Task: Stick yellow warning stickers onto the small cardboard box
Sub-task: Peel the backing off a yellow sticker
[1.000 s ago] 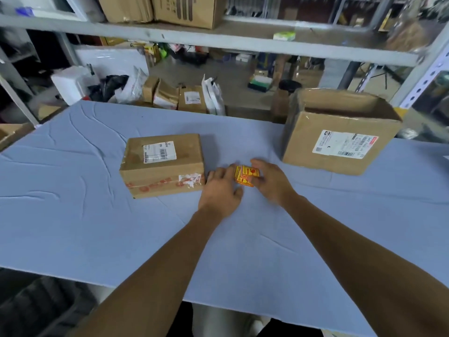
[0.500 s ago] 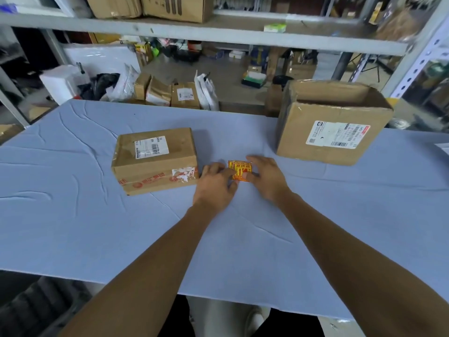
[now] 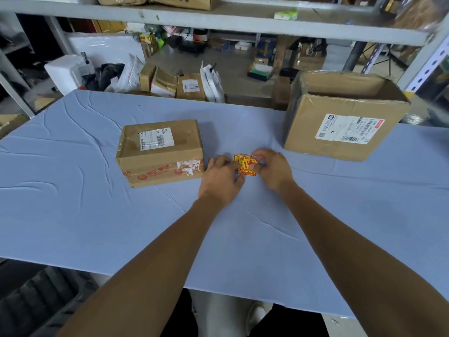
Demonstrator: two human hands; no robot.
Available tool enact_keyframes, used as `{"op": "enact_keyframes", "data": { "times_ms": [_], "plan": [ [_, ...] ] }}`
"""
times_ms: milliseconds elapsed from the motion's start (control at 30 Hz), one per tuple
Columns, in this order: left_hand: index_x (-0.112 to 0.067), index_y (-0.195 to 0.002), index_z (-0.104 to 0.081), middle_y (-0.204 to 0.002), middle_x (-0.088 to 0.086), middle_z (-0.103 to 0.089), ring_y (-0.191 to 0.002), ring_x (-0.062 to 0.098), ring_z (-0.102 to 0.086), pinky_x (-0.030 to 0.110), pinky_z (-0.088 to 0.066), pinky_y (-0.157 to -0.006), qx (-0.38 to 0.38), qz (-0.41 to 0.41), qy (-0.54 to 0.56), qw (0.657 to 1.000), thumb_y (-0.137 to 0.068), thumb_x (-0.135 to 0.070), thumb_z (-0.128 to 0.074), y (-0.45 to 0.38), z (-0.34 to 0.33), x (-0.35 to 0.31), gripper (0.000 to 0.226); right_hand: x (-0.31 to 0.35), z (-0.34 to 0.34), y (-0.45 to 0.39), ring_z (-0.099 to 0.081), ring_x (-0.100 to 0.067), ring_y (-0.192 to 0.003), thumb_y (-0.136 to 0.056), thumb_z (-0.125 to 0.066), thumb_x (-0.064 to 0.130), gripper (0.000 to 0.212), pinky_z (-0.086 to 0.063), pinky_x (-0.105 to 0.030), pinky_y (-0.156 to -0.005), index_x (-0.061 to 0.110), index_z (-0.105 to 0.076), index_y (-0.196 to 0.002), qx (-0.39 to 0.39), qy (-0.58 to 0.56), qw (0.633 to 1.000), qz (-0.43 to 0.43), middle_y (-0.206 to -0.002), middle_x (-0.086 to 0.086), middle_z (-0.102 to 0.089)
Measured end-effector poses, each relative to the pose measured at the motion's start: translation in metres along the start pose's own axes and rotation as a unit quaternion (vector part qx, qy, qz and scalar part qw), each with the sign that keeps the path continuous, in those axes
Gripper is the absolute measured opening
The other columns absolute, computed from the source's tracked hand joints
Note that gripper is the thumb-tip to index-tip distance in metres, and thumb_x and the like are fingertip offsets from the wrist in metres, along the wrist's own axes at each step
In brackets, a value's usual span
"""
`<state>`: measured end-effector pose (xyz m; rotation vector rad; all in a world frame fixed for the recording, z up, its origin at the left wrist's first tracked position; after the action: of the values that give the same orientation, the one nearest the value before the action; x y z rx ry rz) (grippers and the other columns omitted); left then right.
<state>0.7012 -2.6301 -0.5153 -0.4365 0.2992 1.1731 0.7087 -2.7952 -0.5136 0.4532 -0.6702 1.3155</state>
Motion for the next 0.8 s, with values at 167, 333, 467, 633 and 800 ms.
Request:
{"op": "enact_keyframes", "data": {
  "times_ms": [167, 333, 467, 633, 800],
  "plan": [
    [-0.020, -0.125, -0.065, -0.136, 0.006, -0.055, -0.127, 0.031, -0.044, 0.039, -0.042, -0.104, 0.000, -0.002, -0.006, 1.000, -0.094, -0.037, -0.055, -0.001, 0.000, 0.000, 0.037, 0.002, 0.003, 0.005, -0.062, -0.016, -0.087, -0.080, -0.073, 0.014, 0.032, -0.054, -0.036, -0.087, 0.020, -0.068, -0.111, -0.020, -0.054, 0.998, -0.003, -0.083, 0.006, -0.064],
    [-0.021, -0.127, -0.064, -0.137, 0.005, -0.055, -0.127, 0.030, -0.045, 0.039, -0.041, -0.105, 0.004, -0.004, -0.003, 1.000, -0.094, -0.038, -0.055, 0.000, 0.001, -0.001, 0.037, 0.002, 0.010, 0.010, -0.066, -0.016, -0.089, -0.082, -0.071, 0.011, 0.037, -0.052, -0.029, -0.086, 0.015, -0.065, -0.119, -0.042, -0.099, 0.994, -0.014, -0.091, -0.004, -0.073],
    [-0.018, -0.128, -0.063, -0.134, 0.008, -0.057, -0.126, 0.031, -0.046, 0.037, -0.040, -0.107, -0.001, -0.010, 0.026, 1.000, -0.094, -0.034, -0.058, 0.004, 0.002, -0.001, 0.038, 0.004, 0.016, 0.024, -0.064, -0.015, -0.083, -0.087, -0.066, 0.011, 0.018, -0.047, -0.016, -0.070, 0.009, -0.071, -0.103, -0.049, -0.111, 0.993, -0.013, -0.093, -0.006, -0.073],
    [-0.012, -0.129, -0.063, -0.126, 0.010, -0.063, -0.117, 0.025, -0.058, 0.035, -0.044, -0.106, -0.053, -0.005, 0.157, 0.986, -0.092, -0.029, -0.064, 0.020, 0.008, -0.003, 0.041, 0.004, 0.020, 0.055, -0.061, -0.006, -0.063, -0.090, -0.061, 0.012, 0.010, -0.045, -0.021, -0.067, 0.015, -0.070, -0.087, -0.053, -0.190, 0.980, -0.023, -0.067, 0.001, -0.066],
    [-0.015, -0.086, -0.066, -0.075, 0.002, -0.063, -0.065, 0.005, -0.058, 0.027, -0.048, -0.071, -0.028, 0.062, 0.381, 0.922, -0.089, -0.013, -0.070, 0.044, 0.024, -0.001, 0.005, 0.018, 0.003, 0.094, -0.057, -0.007, -0.057, -0.087, -0.064, 0.007, 0.010, -0.046, -0.019, -0.065, 0.011, -0.071, -0.080, -0.012, -0.251, 0.968, -0.009, -0.072, -0.011, -0.068]
  ]
}}
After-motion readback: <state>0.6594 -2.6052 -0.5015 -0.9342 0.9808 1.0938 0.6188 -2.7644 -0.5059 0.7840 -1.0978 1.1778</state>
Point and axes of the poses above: each hand's wrist, its own y-axis away from the middle knuckle, its own z-axis out of the back of the hand, x = y × z, the point moved 1 cm from there along -y, towards the middle knuckle
